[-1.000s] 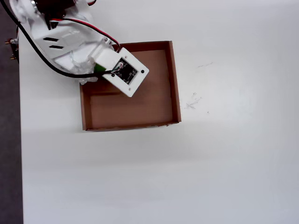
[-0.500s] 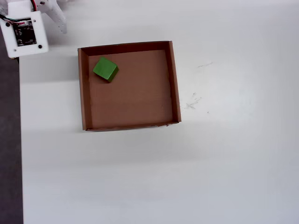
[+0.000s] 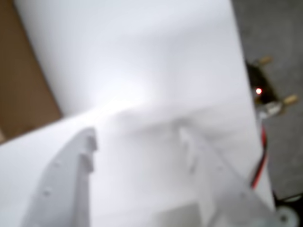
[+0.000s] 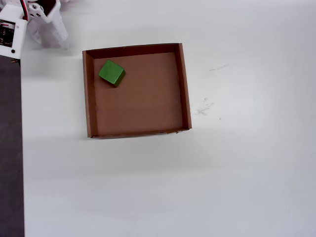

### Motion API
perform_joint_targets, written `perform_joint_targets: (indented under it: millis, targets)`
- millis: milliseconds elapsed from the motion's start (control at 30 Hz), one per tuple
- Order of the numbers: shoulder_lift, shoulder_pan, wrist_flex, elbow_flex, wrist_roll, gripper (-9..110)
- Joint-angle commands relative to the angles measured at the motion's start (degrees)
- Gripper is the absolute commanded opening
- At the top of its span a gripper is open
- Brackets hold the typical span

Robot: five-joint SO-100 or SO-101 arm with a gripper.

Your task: Grasp a green cube and put it in a box.

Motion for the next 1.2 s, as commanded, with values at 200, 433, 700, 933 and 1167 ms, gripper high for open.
perform_joint_targets:
  millis: [200,433,700,933,1167]
  targets:
    - [0.26,-6.33,0.35,0.09,10.99,25]
    - [0.26,-6.33,0.26,0.09,13.45,25]
    - [0.26,-5.27,0.26,0.09,13.45,25]
    - [0.26,-4.92,0.26,0.09,13.45,25]
    - [0.26,-4.92,0.26,0.09,13.45,25]
